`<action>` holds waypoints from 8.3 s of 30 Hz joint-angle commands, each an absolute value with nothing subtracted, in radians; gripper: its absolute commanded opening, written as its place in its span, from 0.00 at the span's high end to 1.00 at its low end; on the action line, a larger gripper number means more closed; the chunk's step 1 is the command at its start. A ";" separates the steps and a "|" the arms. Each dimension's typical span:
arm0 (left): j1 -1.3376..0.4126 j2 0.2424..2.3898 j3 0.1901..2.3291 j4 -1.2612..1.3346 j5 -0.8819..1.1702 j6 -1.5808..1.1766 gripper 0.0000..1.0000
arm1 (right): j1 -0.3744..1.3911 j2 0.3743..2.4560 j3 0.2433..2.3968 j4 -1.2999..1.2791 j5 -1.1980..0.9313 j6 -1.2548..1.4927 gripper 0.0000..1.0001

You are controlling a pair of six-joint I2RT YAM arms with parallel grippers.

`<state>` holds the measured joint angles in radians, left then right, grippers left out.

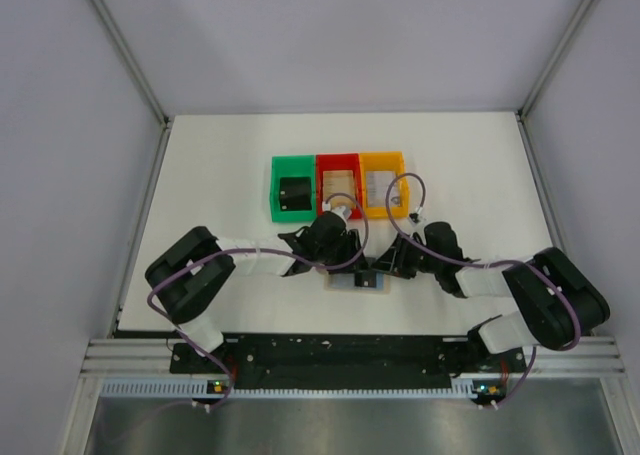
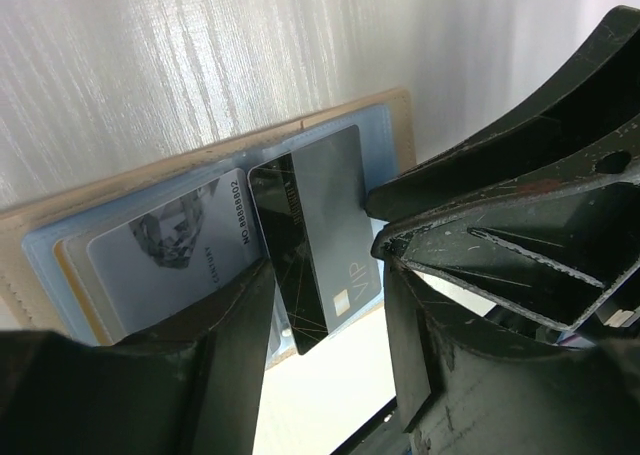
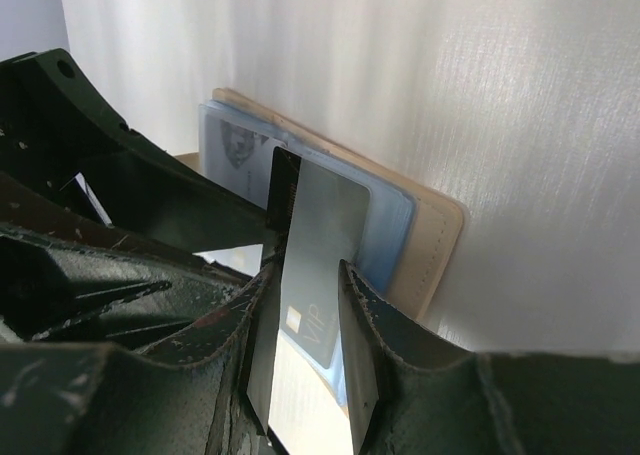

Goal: Take the credit cards out of the card holder
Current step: Remove the credit card from the card holder, then place the credit card in the storage box, then remove the credit card from the card holder.

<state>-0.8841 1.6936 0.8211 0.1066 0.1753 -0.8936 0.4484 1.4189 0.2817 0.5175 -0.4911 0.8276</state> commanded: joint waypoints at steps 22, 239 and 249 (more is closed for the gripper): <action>-0.876 1.600 0.637 0.373 0.141 -1.088 1.00 | 0.443 1.442 0.255 0.489 -0.474 0.811 0.69; -0.224 1.647 1.567 -0.482 0.408 0.206 0.37 | 0.617 1.141 0.534 0.321 -0.589 0.186 0.01; -0.464 1.209 1.065 -0.289 0.335 -0.293 0.35 | 0.627 1.160 0.542 0.077 -0.403 0.412 0.02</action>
